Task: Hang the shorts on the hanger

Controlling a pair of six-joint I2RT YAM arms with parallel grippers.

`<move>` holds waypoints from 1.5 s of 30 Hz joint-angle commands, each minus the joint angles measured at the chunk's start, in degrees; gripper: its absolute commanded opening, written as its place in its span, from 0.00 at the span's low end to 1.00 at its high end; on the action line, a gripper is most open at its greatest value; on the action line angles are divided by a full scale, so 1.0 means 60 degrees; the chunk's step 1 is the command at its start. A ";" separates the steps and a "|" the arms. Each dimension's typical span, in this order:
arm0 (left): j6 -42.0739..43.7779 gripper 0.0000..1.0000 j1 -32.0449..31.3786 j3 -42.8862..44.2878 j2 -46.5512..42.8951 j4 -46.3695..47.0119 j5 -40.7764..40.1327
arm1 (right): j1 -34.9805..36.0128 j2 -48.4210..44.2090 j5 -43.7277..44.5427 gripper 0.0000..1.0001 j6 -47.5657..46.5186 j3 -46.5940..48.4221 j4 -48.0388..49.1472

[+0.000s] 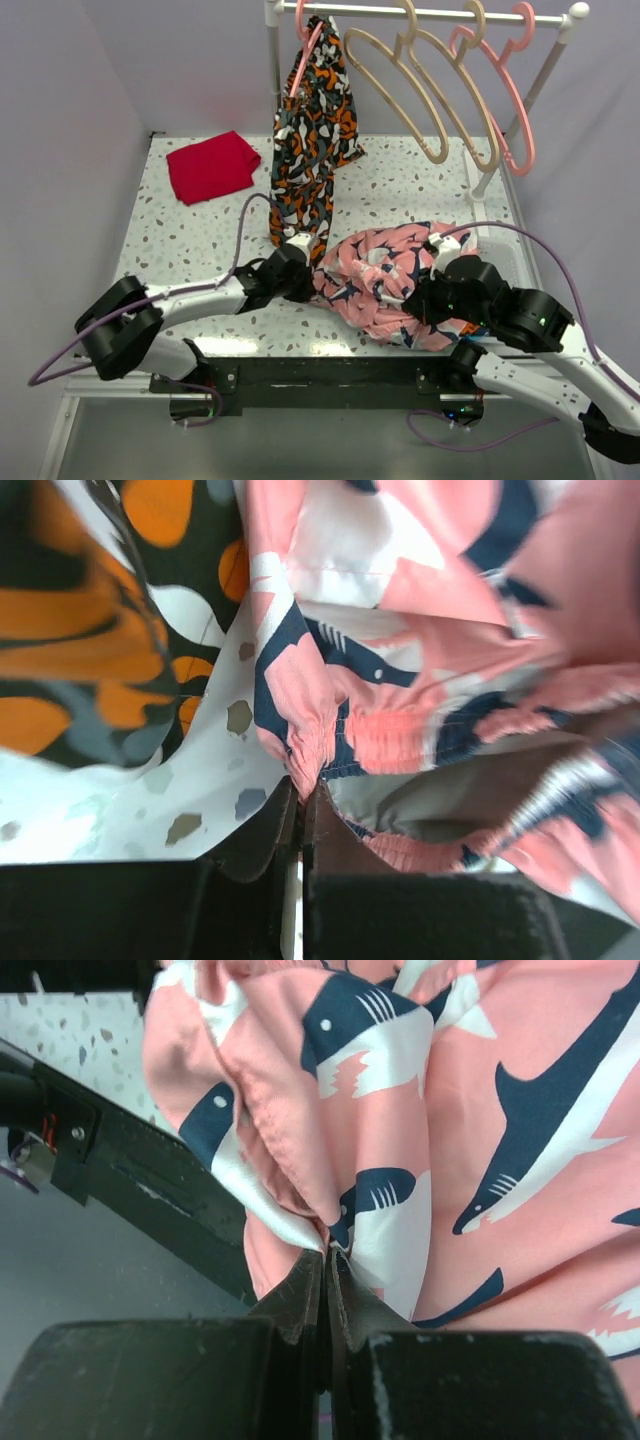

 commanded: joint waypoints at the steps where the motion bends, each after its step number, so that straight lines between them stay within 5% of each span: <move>1: 0.0669 0.00 -0.0013 0.0926 -0.2275 -0.1275 -0.0484 | 0.0022 0.0322 0.0877 0.00 0.0185 0.1296 0.0222; 6: 0.1052 0.00 0.0016 0.2580 -0.4822 -0.3620 -0.0909 | 0.0037 0.1011 0.1390 0.00 0.0083 0.2936 0.1027; 10: 0.1476 0.00 0.0031 0.4542 -0.5398 -0.4822 -0.1143 | 0.0037 0.1859 0.1728 0.00 -0.0151 0.3920 0.2183; 20: 0.2780 0.00 0.0031 1.1422 -0.3981 -0.7238 -0.2534 | 0.0022 0.4760 0.1567 0.00 -0.0958 0.7537 0.3358; 26: 0.3074 0.00 0.0016 1.3377 -0.3276 -0.7723 -0.2741 | 0.0022 0.5480 0.2267 0.00 -0.1353 0.8727 0.3811; 30: 0.2652 0.00 0.0031 1.2270 -0.3581 -0.7958 -0.3310 | 0.0037 0.5203 0.2621 0.00 -0.1237 0.7255 0.4264; 39: 0.0952 0.00 0.0045 0.5298 -0.5384 -0.6656 -0.4191 | 0.0022 0.3517 0.2929 0.02 -0.0197 0.0663 0.6666; 42: 0.0716 0.00 0.0394 0.3890 -0.5253 -0.6392 -0.4045 | 0.0037 0.3590 0.3104 0.12 -0.0079 0.0187 0.6334; 45: 0.0904 0.00 0.1463 0.2966 -0.5223 -0.5792 -0.2920 | 0.0037 0.3561 0.3134 0.39 -0.0137 0.0493 0.5880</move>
